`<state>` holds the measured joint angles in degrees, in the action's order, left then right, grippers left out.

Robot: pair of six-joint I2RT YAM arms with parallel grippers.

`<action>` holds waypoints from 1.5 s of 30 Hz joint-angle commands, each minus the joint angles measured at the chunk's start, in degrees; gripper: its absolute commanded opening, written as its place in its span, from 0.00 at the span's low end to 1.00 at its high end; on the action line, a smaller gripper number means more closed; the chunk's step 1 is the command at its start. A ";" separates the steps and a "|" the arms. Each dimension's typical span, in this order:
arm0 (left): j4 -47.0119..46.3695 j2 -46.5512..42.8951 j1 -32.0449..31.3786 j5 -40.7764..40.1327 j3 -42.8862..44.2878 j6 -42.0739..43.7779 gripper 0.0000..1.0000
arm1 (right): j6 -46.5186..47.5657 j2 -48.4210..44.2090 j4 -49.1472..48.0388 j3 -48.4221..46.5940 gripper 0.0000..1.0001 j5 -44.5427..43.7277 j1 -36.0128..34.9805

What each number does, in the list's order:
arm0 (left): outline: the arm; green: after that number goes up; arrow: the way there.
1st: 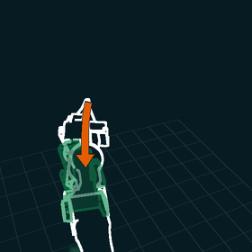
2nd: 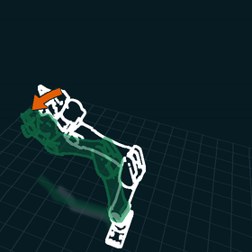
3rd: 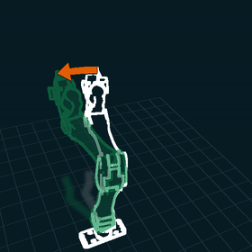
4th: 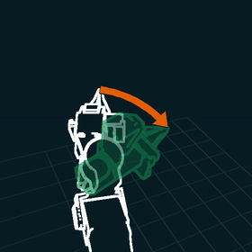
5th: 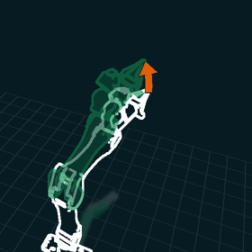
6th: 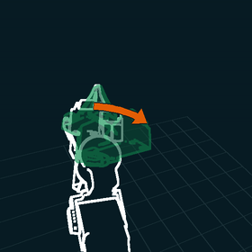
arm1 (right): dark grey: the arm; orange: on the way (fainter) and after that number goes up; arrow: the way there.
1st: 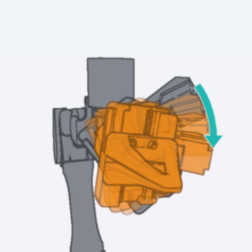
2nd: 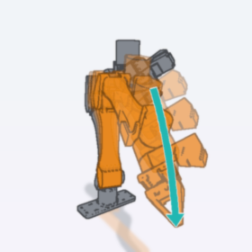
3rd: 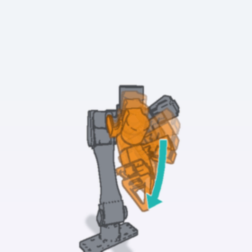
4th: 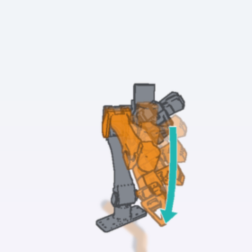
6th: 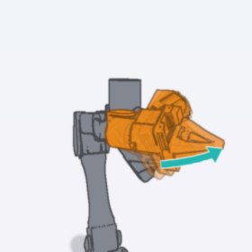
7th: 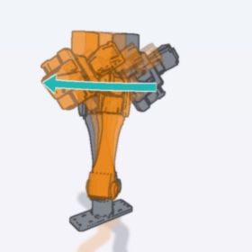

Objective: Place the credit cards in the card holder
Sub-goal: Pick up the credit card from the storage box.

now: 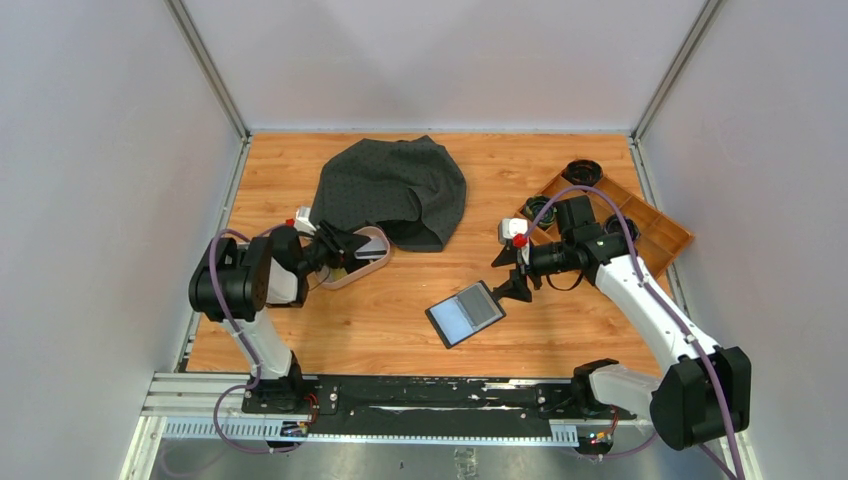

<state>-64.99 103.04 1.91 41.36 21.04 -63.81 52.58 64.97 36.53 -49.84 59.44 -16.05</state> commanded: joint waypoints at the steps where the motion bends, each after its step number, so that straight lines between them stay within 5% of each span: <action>1: 10.61 -3.45 0.29 -0.61 2.86 6.12 0.46 | 1.21 0.51 1.58 0.54 0.68 1.03 0.18; 4: 15.12 -3.78 0.21 -1.04 4.27 7.50 0.41 | 1.21 0.50 1.61 0.55 0.68 0.90 0.23; 6: 16.50 -3.67 0.23 -1.19 4.60 8.29 0.27 | 1.21 0.51 1.61 0.54 0.68 0.88 0.23; 8: 16.73 -3.41 0.21 -0.96 4.63 8.63 0.03 | 1.21 0.50 1.61 0.54 0.68 0.86 0.23; 9: 16.88 -3.52 0.22 -1.06 4.48 8.76 0.00 | 1.21 0.51 1.61 0.54 0.68 0.86 0.22; 18: 28.91 -18.37 0.28 -6.78 1.83 14.71 0.00 | 1.39 0.33 1.78 0.54 0.68 0.90 0.23; 22: 32.87 -19.69 0.26 -6.57 2.25 16.15 0.31 | 1.43 0.32 1.87 0.45 0.68 0.94 0.20; 45: 30.07 -8.83 -0.51 2.04 7.92 17.23 0.49 | 1.65 0.65 2.04 0.54 0.68 1.19 0.21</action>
<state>-32.71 93.17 1.87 39.81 27.42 -46.68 53.41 65.23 37.34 -49.84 59.44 -16.05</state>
